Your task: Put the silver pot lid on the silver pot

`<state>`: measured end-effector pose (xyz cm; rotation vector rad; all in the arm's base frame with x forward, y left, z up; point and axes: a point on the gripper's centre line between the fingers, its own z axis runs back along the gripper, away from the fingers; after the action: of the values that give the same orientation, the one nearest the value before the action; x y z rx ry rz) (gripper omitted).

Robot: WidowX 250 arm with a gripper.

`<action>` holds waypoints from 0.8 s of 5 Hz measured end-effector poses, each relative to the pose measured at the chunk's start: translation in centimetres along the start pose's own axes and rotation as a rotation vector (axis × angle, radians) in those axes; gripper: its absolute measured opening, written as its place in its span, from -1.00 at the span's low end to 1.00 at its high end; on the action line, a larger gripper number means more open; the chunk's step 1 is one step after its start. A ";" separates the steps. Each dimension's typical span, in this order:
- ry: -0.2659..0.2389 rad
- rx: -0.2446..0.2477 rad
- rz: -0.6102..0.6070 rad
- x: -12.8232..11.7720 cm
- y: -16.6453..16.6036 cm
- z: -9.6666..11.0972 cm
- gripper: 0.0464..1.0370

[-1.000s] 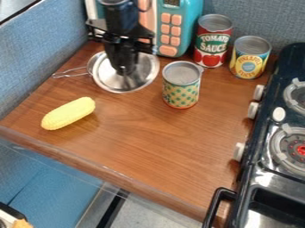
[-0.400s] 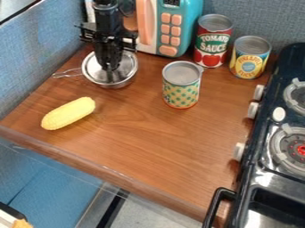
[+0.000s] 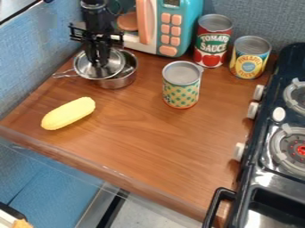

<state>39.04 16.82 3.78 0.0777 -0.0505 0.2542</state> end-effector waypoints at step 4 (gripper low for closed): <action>-0.009 -0.036 -0.060 2.0 -3.6 -0.6 -0.53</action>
<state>41.88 13.92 3.10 0.0449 -0.0612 0.1928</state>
